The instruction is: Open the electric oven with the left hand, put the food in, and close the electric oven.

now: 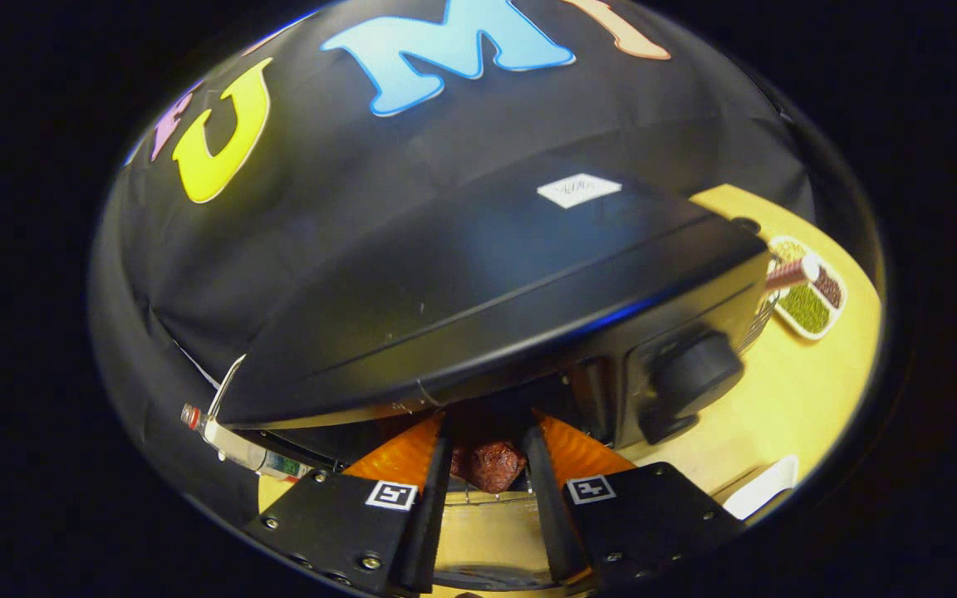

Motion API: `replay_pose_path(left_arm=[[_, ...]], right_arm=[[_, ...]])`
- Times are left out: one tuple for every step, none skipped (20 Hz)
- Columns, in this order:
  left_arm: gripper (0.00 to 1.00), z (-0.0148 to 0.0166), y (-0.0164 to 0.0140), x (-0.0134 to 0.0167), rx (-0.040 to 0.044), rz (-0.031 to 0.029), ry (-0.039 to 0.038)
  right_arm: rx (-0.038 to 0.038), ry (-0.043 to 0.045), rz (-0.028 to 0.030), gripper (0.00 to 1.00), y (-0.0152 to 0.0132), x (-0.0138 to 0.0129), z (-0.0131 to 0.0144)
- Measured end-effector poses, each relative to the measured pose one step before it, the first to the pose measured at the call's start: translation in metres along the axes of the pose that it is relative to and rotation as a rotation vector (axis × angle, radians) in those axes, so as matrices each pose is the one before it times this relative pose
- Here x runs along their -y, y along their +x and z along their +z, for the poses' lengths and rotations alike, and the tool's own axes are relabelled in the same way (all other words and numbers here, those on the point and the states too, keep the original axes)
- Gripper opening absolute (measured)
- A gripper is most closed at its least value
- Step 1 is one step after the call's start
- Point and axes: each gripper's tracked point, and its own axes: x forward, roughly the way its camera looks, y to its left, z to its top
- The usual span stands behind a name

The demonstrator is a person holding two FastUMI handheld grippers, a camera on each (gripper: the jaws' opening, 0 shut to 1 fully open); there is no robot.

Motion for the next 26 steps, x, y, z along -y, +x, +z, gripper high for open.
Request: replay_pose_path(left_arm=[[1.00,0.00045,-0.00003,0.00577,0.00040,-0.00565,-0.00377],[0.98,-0.00093,0.00119,0.00636,-0.00024,-0.00665,-0.00283],[0.95,0.00060,0.00125,0.00724,-0.00069,-0.00762,-0.00063],[0.93,0.00059,0.00190,0.00806,0.00180,-0.00982,0.00085],[0.91,0.00213,0.00194,0.00827,0.00407,-0.01006,0.00231],[0.93,0.00245,0.00146,0.00804,0.00465,-0.01133,0.00298],[0.94,0.00250,0.00167,0.00864,0.00382,-0.01111,0.00263],[0.96,0.00053,0.00278,0.00903,0.00446,-0.01172,0.00191],[0.98,0.00304,0.00243,0.00928,0.00485,-0.01272,0.00144],[1.00,0.00383,0.00070,0.00957,0.00617,-0.01304,0.00261],[1.00,0.00251,0.00123,0.00876,0.00583,-0.01279,0.00349],[1.00,0.00123,0.00235,0.00971,0.00304,-0.01301,0.00421],[1.00,0.00119,0.00131,0.00938,0.00141,-0.01201,0.00599],[1.00,0.00104,0.00134,0.00893,0.00477,-0.01131,0.00691],[1.00,0.00187,0.00089,0.00833,0.00468,-0.01042,0.00442],[1.00,0.00098,0.00107,0.00829,0.00331,-0.00951,0.00125],[1.00,-0.00020,-0.00035,0.00833,0.00135,-0.00889,-0.00117],[0.97,-0.00113,-0.00093,0.00732,-0.00081,-0.00772,-0.00110],[0.97,-0.00161,0.00000,0.00742,-0.00239,-0.00681,-0.00076],[0.97,-0.00254,0.00013,0.00642,-0.00546,-0.00654,-0.00177],[0.97,-0.00220,0.00035,0.00616,-0.00402,-0.00485,-0.00140],[1.00,-0.00243,0.00043,0.00630,-0.00532,-0.00619,-0.00217],[1.00,-0.00299,0.00048,0.00560,-0.00782,-0.00528,-0.00161],[0.91,-0.00496,0.00108,0.00517,-0.01081,-0.00404,0.00003],[1.00,-0.00357,0.00149,0.00404,-0.00910,-0.00222,0.00068],[1.00,-0.00580,0.00203,0.00350,-0.01142,-0.00095,0.00185]], right_arm=[[0.00438,-0.02164,0.01010,0.51,-0.00912,0.00007,0.00352],[0.00784,-0.03571,0.00313,0.51,-0.00955,0.00138,0.00177],[0.00933,-0.04020,-0.00069,0.51,-0.01072,0.00398,0.00319],[0.01256,-0.02801,0.00539,0.51,-0.01228,0.00084,0.00263],[0.01173,-0.02566,0.00736,0.51,-0.01230,0.00164,0.00405],[0.01308,-0.02688,0.00473,0.51,-0.01455,0.00315,0.00291],[0.01862,-0.02700,0.00133,0.51,-0.01374,0.00397,0.00473],[0.02605,-0.02445,-0.00204,0.51,-0.01486,0.00357,0.00783],[0.03195,-0.02165,-0.00590,0.51,-0.01179,0.00547,0.01158],[0.03768,-0.01592,-0.00625,0.51,-0.01482,0.00451,0.01031],[0.03370,-0.00941,-0.00220,0.51,-0.01391,0.00366,0.01204],[0.03689,-0.00591,0.00138,0.51,-0.01480,0.00330,0.01180],[0.03851,-0.00586,0.00009,0.51,-0.01371,0.00353,0.01362],[0.04336,-0.00174,-0.00464,0.51,-0.01367,0.00502,0.01538],[0.04303,0.00119,-0.00735,0.51,-0.01265,0.00566,0.01631],[0.03226,-0.00211,-0.01100,0.51,-0.01246,0.00560,0.01370],[0.02426,-0.00284,0.00933,0.62,-0.00931,0.00126,0.01051],[0.01793,-0.01373,-0.00557,0.57,-0.00930,0.00234,0.00607],[0.01551,-0.01386,-0.00041,0.75,-0.00638,0.00377,0.00632],[0.01923,-0.00678,0.00739,0.65,-0.00870,0.00319,0.00916],[0.01502,-0.00660,0.00719,0.87,-0.00482,-0.00144,0.00539],[0.00951,-0.00698,-0.00840,0.92,-0.00570,0.00503,0.00197],[0.00776,-0.00132,-0.00752,0.96,-0.00379,0.00423,0.00290],[0.00600,0.00529,-0.00786,0.96,-0.00465,0.00533,0.00421],[0.00640,0.00972,-0.00703,0.96,-0.00326,0.00345,0.00271],[0.00442,0.00696,-0.00637,0.96,-0.00278,0.00425,0.00149]])
